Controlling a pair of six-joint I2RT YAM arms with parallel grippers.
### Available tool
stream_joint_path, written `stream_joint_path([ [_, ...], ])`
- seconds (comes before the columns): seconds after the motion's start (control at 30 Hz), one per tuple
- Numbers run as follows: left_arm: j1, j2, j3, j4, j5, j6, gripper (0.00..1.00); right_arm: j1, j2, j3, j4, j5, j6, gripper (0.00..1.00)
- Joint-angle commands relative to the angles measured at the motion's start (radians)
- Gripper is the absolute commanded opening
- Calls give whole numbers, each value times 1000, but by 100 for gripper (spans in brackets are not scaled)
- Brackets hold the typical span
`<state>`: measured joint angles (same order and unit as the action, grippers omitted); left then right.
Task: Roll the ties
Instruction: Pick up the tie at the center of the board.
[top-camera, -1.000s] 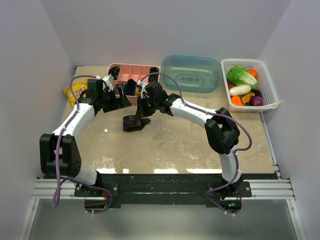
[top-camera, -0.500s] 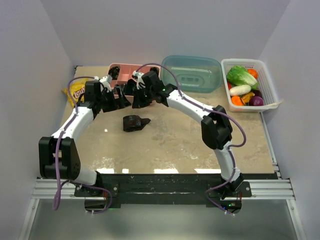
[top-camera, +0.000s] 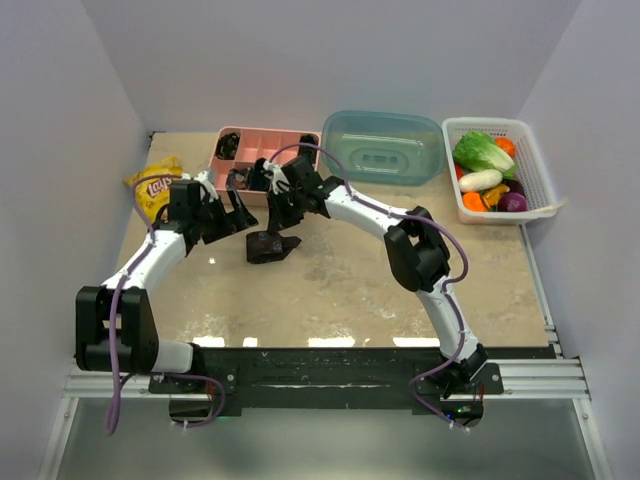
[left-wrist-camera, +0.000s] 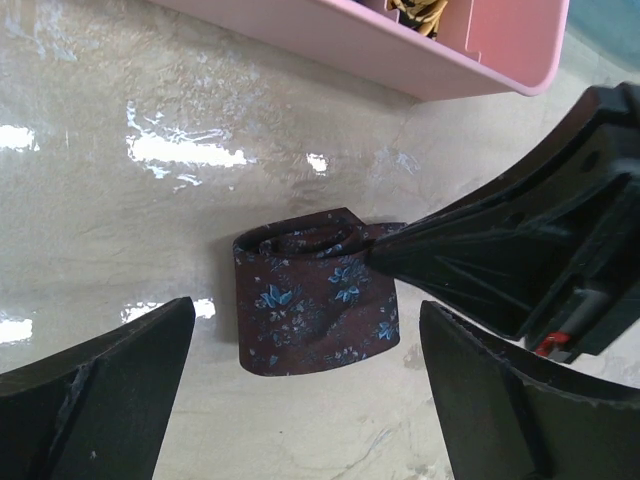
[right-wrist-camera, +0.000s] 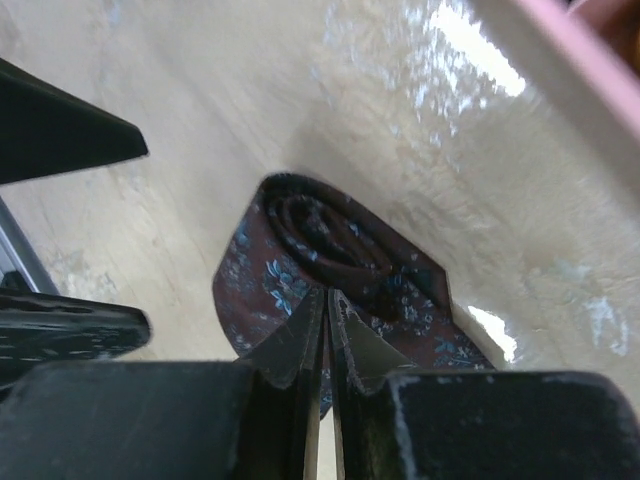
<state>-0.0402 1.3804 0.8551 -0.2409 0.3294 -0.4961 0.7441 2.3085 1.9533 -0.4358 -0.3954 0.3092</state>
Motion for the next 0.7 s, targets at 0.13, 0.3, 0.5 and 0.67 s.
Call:
stream_joint_path([
  [0.13, 8, 77, -47, 110, 74, -45, 100, 3, -73, -134, 118, -65, 45, 9],
  [0.3, 8, 91, -57, 117, 68, -45, 100, 3, -100, -188, 137, -25, 44, 9],
  [0.5, 10, 91, -99, 130, 62, -53, 99, 3, -144, -175, 117, -3, 34, 9],
  [0.67, 19, 78, -181, 220, 103, -74, 99, 3, -196, -177, 103, -3, 33, 10],
])
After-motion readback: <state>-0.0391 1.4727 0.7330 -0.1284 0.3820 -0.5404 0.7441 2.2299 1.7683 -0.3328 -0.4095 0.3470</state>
